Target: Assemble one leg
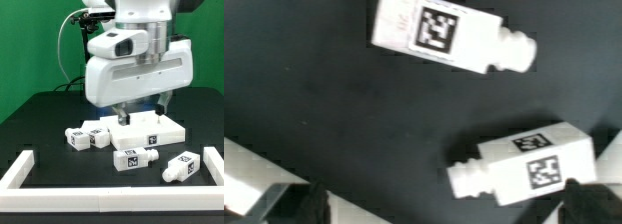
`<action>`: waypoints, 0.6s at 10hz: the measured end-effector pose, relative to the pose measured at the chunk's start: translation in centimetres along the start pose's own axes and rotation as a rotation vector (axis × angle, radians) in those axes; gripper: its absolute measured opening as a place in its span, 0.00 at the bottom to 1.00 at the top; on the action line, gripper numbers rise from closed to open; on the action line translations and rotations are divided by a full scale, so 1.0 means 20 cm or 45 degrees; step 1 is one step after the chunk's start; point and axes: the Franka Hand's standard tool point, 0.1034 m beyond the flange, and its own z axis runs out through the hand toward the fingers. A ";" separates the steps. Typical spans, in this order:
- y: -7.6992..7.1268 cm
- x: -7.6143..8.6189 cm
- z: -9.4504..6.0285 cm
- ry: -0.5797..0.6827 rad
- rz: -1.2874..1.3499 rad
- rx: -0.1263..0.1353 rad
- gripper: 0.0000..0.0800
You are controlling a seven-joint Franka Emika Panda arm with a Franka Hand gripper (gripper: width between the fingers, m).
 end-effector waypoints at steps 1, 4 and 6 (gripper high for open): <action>0.00 0.00 0.00 0.003 -0.001 -0.002 0.81; -0.01 0.01 0.00 0.002 -0.005 -0.001 0.81; 0.01 0.01 0.01 0.025 0.125 -0.012 0.81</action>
Offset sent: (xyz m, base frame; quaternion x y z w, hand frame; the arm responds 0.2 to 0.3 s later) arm 0.0000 0.0000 0.0000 0.0000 0.0000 0.0000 1.0000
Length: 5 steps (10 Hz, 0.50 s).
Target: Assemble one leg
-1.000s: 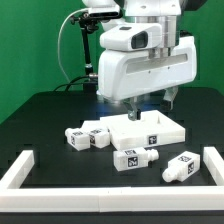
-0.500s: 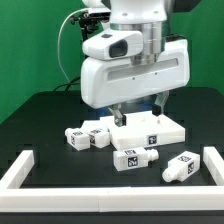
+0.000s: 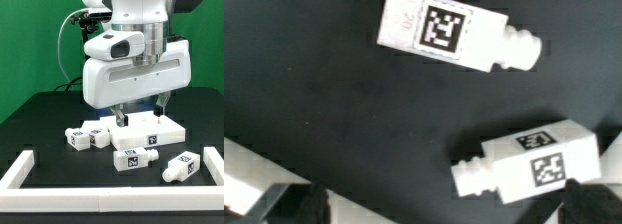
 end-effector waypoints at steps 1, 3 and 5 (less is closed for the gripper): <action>0.01 0.00 0.01 0.008 0.162 0.013 0.81; 0.02 0.00 0.04 -0.027 0.467 0.171 0.81; 0.04 0.01 0.04 -0.022 0.469 0.173 0.81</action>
Offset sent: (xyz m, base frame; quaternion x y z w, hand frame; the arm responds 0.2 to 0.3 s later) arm 0.0000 0.0000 0.0000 0.0000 0.0000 0.0000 1.0000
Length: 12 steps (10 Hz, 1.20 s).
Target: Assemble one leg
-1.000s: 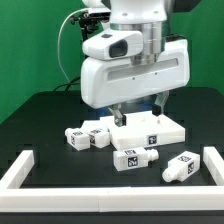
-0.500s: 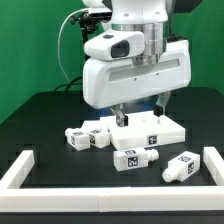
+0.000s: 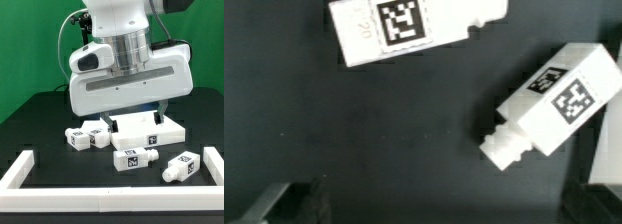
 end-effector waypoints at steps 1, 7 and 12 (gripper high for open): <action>0.00 0.00 0.00 0.000 0.000 0.000 0.81; -0.12 -0.06 0.13 0.078 0.126 -0.097 0.81; -0.11 -0.06 0.14 0.089 0.157 -0.095 0.81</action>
Offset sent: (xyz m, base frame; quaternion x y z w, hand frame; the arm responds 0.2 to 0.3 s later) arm -0.0446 -0.0143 -0.0243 -0.1405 0.0274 0.2599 0.9550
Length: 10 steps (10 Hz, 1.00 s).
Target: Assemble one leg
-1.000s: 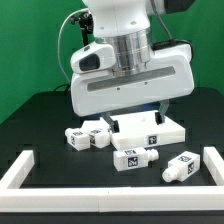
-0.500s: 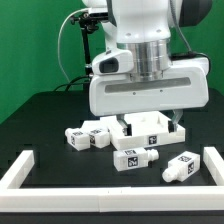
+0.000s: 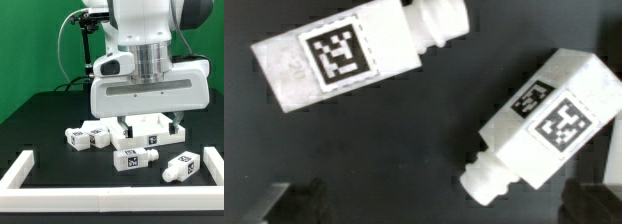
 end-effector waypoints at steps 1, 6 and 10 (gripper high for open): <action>0.03 -0.03 0.04 0.003 0.049 -0.008 0.81; 0.05 -0.10 0.10 0.049 0.235 -0.009 0.81; 0.11 -0.13 0.11 0.049 0.292 -0.008 0.81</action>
Offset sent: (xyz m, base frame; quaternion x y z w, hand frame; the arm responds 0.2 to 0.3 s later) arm -0.0176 -0.0427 -0.0181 0.0439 0.0716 0.0506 0.9952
